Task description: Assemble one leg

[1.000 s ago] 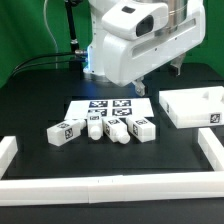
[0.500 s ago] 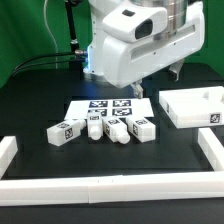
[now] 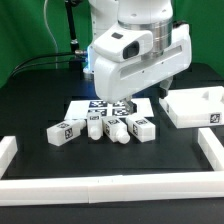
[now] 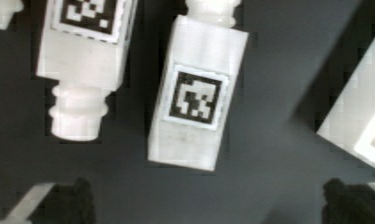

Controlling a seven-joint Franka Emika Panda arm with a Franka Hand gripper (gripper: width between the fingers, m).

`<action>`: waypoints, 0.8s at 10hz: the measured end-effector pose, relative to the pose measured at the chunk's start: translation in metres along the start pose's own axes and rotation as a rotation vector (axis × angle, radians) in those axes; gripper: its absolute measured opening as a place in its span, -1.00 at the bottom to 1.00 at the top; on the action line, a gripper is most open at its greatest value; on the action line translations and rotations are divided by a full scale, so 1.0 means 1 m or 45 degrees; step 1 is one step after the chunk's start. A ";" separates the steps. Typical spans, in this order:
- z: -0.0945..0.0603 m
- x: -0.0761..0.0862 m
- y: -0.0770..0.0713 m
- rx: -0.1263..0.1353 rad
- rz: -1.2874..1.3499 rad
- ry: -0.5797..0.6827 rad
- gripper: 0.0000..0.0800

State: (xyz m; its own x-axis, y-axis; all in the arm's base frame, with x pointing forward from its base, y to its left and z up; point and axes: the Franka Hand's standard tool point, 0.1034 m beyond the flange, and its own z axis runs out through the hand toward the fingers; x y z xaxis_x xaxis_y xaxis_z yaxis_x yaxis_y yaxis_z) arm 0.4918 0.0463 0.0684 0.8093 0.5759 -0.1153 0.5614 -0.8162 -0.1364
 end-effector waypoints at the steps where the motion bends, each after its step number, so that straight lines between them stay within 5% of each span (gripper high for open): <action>1: 0.002 0.000 0.000 0.001 0.002 -0.001 0.62; 8: 0.051 0.005 0.000 -0.009 0.014 0.042 0.62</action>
Offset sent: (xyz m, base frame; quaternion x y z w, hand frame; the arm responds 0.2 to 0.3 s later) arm 0.0013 -0.0026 -0.0304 -0.0033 0.0352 0.0009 0.9994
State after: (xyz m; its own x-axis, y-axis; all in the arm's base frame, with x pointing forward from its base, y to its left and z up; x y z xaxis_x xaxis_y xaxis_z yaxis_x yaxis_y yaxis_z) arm 0.4873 0.0511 0.0172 0.8207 0.5652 -0.0839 0.5536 -0.8228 -0.1284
